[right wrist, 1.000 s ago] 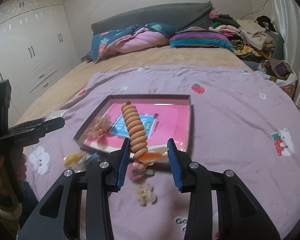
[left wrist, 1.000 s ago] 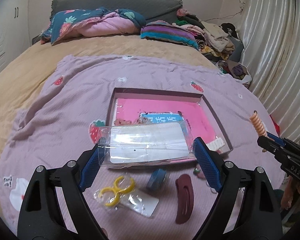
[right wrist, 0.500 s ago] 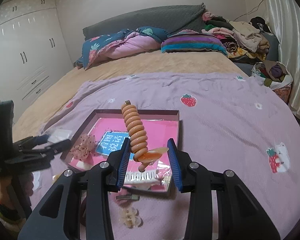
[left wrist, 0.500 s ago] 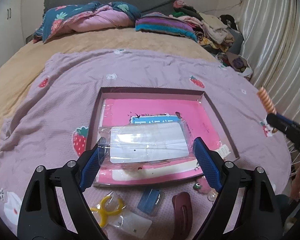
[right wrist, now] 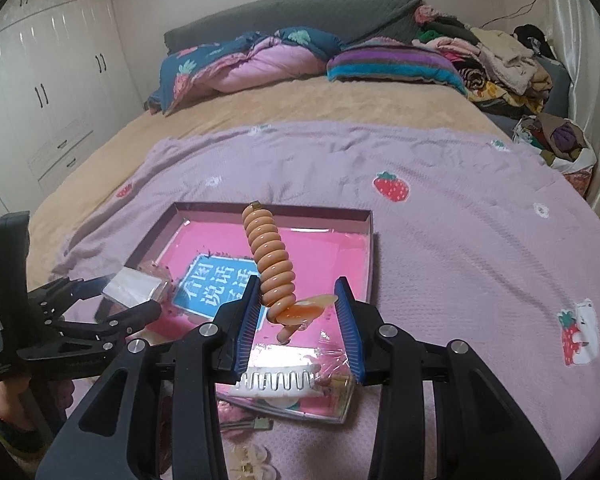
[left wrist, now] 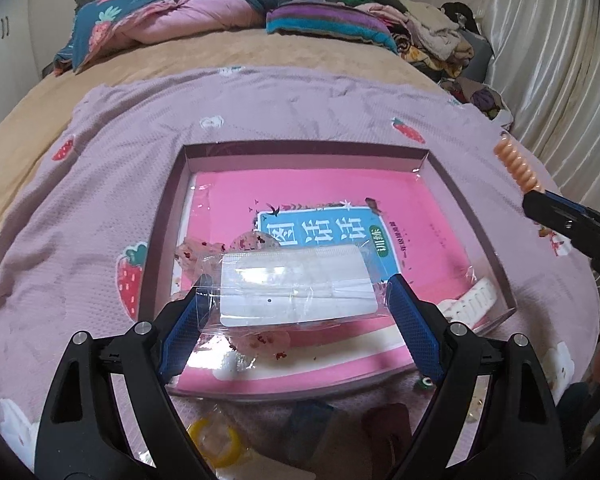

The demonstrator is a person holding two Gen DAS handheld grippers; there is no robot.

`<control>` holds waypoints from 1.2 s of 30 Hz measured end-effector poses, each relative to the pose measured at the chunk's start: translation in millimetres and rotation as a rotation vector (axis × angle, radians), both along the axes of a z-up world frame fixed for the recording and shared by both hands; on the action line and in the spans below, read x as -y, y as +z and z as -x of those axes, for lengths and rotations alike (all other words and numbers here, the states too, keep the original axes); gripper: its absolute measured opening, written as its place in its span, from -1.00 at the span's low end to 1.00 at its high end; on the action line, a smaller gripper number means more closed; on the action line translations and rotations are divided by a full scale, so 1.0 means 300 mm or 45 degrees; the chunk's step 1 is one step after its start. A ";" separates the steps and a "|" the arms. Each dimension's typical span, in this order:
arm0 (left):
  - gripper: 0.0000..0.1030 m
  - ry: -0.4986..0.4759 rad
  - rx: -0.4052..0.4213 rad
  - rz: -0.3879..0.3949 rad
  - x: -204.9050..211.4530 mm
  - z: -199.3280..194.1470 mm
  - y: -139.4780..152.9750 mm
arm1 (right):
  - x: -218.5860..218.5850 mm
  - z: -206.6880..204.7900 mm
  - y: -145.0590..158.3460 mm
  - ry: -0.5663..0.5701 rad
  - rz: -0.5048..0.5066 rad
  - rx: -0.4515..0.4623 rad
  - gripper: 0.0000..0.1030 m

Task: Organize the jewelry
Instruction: 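Carry the packet into the tray and open the left tool while the right tool carries the spiral tie over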

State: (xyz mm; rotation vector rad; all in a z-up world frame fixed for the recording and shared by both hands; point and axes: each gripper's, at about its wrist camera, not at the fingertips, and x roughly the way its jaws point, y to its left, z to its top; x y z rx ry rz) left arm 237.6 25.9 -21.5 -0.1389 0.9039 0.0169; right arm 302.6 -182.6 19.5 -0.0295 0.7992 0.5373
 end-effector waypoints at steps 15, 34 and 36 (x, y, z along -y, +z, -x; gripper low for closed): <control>0.59 0.004 -0.061 0.022 -0.030 -0.019 -0.072 | -0.098 -0.104 -0.178 0.047 0.094 -0.149 -0.30; 0.74 0.028 -0.051 0.025 -0.060 0.030 -0.039 | -0.049 -0.056 -0.176 -0.007 0.025 -0.205 0.39; 0.74 0.031 -0.044 0.027 -0.060 0.038 -0.026 | -0.022 -0.039 -0.149 -0.029 0.003 -0.183 0.50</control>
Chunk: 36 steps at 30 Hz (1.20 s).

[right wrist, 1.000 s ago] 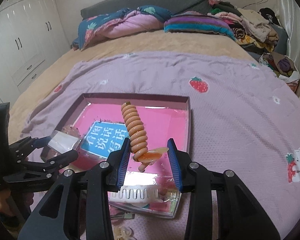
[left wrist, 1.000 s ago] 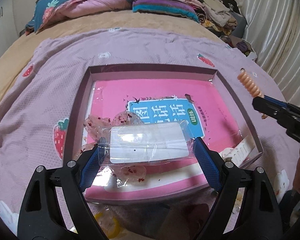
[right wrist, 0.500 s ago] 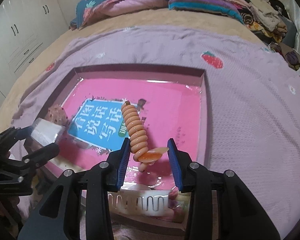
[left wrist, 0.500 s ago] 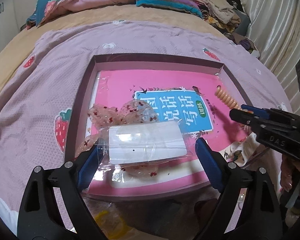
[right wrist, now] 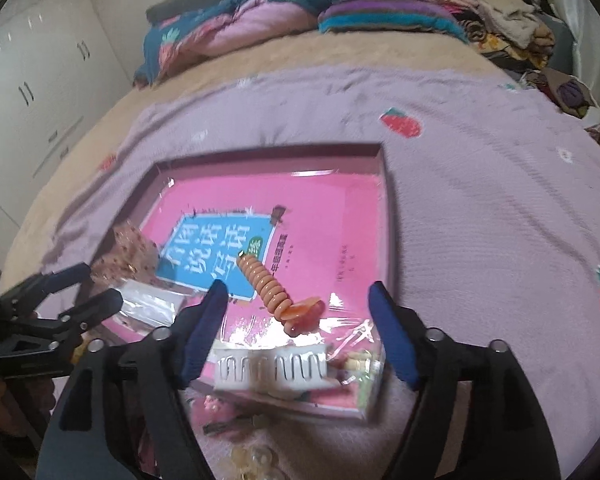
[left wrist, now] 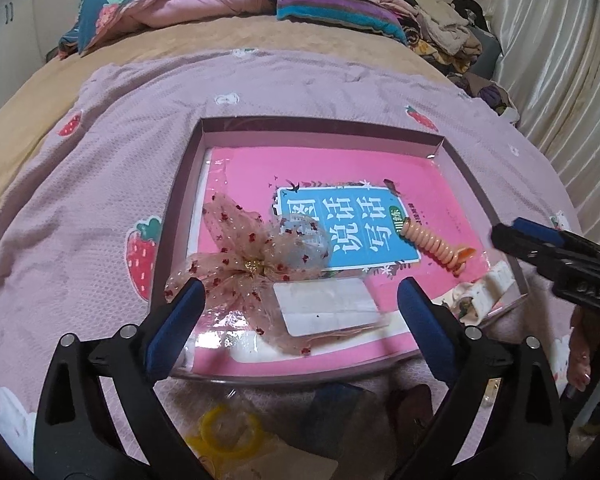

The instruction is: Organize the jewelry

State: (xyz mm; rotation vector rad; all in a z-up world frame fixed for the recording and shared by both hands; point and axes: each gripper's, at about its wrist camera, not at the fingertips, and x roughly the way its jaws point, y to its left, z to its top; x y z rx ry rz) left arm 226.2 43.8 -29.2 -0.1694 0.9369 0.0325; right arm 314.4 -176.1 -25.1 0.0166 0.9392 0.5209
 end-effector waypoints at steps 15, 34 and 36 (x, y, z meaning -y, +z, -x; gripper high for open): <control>0.81 0.068 0.131 0.024 -0.004 0.136 0.198 | 0.155 0.183 0.237 -0.067 -0.143 0.188 0.69; 0.81 0.124 0.302 0.036 -0.020 0.329 0.385 | 0.203 0.393 0.420 -0.037 -0.187 0.371 0.69; 0.81 0.124 0.313 0.043 -0.021 0.346 0.393 | 0.204 0.412 0.429 -0.031 -0.192 0.383 0.69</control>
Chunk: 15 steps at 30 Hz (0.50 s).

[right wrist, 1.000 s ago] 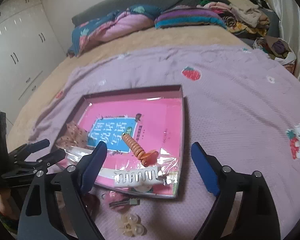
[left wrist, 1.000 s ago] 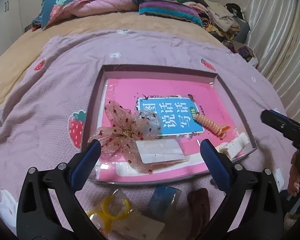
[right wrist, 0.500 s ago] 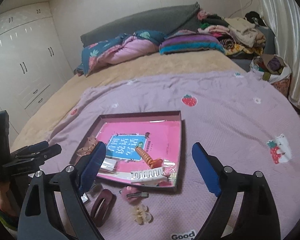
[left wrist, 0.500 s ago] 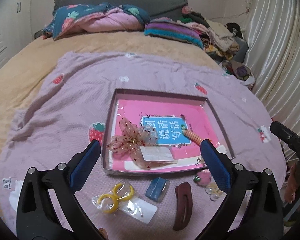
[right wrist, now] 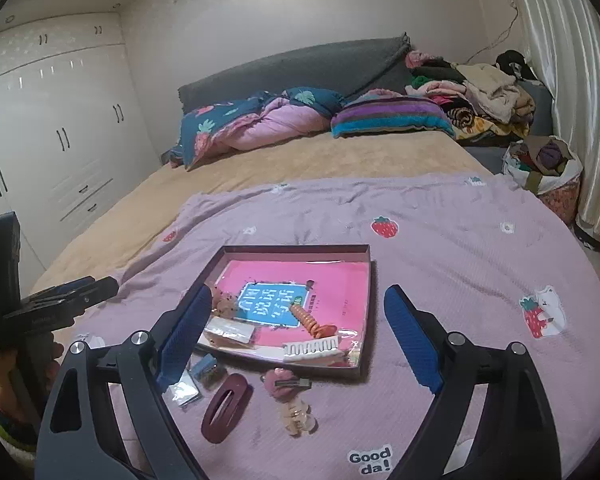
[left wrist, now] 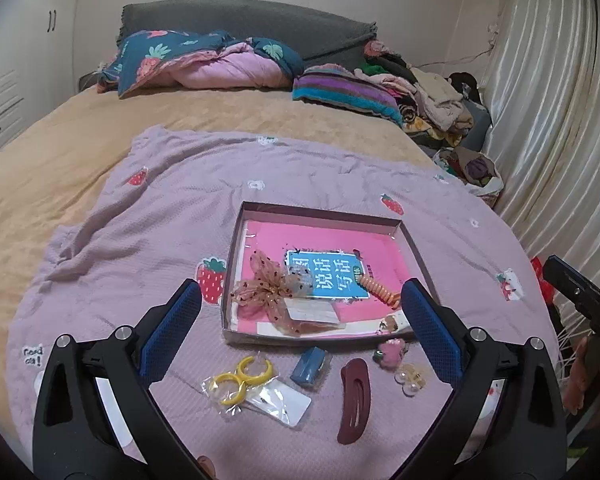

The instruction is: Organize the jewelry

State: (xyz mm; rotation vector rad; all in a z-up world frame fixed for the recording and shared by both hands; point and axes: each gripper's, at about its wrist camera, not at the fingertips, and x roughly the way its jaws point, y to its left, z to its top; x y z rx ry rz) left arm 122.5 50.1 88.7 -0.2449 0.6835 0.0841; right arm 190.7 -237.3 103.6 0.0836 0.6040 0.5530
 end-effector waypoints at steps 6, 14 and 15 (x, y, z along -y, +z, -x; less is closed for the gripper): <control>0.81 0.011 0.014 0.002 -0.008 0.043 0.010 | -0.006 0.054 0.014 0.014 0.002 0.026 0.69; 0.81 0.038 0.024 -0.006 -0.027 0.105 0.005 | -0.019 0.116 0.013 0.050 0.017 0.044 0.69; 0.81 0.042 0.022 -0.007 -0.028 0.111 0.004 | -0.021 0.121 0.012 0.053 0.019 0.043 0.69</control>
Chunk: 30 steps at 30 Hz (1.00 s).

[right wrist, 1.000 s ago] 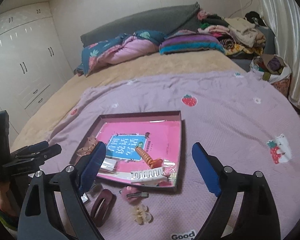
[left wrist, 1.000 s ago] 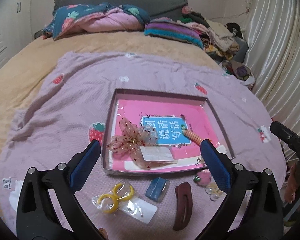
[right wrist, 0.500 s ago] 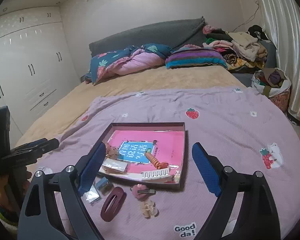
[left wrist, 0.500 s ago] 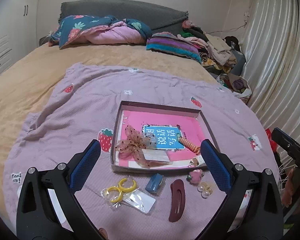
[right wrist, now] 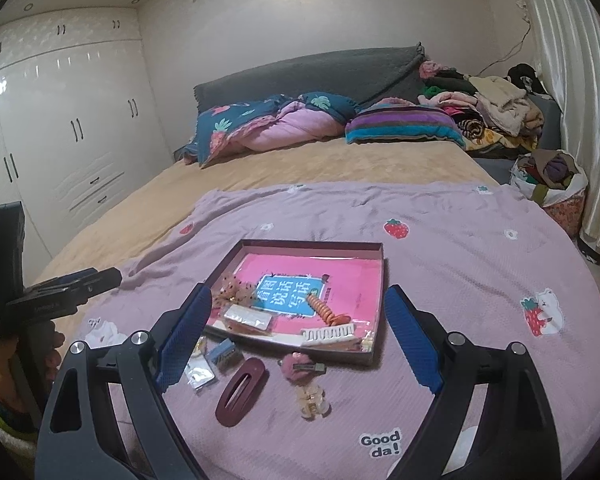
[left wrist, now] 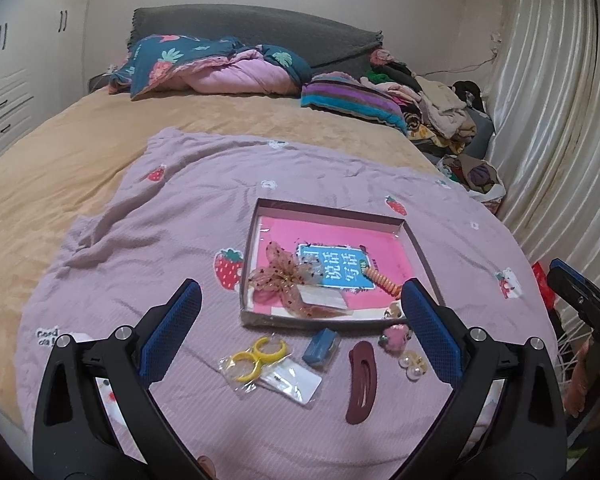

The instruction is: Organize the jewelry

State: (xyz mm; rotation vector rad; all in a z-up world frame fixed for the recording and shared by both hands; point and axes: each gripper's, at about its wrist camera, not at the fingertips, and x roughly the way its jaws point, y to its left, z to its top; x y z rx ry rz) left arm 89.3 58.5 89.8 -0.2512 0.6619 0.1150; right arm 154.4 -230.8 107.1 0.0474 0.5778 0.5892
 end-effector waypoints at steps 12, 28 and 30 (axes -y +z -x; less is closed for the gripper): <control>0.81 0.022 -0.033 -0.014 -0.015 0.061 -0.046 | -0.026 0.075 -0.037 0.047 0.015 -0.015 0.69; 0.81 0.011 -0.133 -0.043 -0.015 0.120 -0.161 | -0.104 0.149 -0.148 0.140 0.056 -0.095 0.69; 0.81 0.011 -0.146 -0.046 -0.016 0.128 -0.176 | -0.115 0.157 -0.161 0.148 0.069 -0.101 0.69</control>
